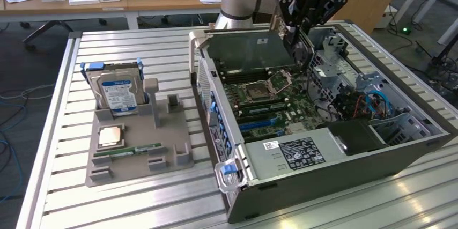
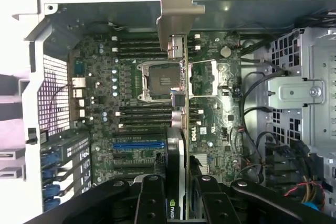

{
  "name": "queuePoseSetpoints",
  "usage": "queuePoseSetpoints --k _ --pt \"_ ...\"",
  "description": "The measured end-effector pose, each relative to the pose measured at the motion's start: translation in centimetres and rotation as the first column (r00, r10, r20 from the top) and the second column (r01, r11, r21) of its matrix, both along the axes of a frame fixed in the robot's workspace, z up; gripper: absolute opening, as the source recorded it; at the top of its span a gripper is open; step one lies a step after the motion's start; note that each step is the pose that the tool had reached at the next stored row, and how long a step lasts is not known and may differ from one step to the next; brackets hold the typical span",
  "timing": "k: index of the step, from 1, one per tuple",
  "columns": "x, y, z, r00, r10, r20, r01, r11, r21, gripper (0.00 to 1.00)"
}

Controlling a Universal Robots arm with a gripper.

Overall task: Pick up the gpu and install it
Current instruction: 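Pick up the gpu and move the gpu toward the slot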

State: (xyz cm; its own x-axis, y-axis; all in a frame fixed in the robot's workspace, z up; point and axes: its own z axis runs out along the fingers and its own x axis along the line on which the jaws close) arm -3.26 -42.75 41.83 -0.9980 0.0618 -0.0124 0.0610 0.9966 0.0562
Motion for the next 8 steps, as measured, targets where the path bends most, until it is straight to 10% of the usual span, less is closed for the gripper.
queuePoseSetpoints --k 8 --pt "1.7 0.04 0.00 1.0000 0.000 0.0000 0.000 1.0000 0.0005 0.27"
